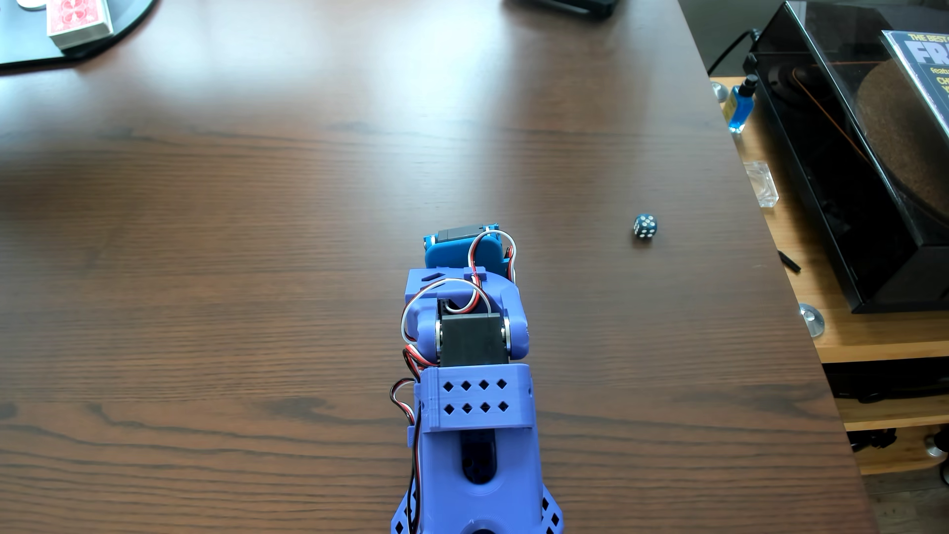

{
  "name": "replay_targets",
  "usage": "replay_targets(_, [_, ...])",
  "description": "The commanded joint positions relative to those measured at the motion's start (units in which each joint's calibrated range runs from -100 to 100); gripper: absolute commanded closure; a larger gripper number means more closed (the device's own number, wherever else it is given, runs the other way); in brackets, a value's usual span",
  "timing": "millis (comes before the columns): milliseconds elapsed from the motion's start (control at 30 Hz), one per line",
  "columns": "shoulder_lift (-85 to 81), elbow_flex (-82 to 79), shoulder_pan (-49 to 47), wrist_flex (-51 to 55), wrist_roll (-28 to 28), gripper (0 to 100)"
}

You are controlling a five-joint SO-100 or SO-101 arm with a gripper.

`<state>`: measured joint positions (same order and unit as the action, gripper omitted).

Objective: Grab the blue dice

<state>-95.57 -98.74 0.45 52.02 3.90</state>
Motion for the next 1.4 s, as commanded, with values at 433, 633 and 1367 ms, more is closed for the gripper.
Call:
replay_targets(433, [-3.85, -0.53, -0.53, -0.76, -4.11, 98])
replay_targets(633, [-3.85, -0.53, -0.53, -0.76, -4.0, 98])
replay_targets(1367, [4.61, 25.6, 4.38, -0.76, 9.35, 98])
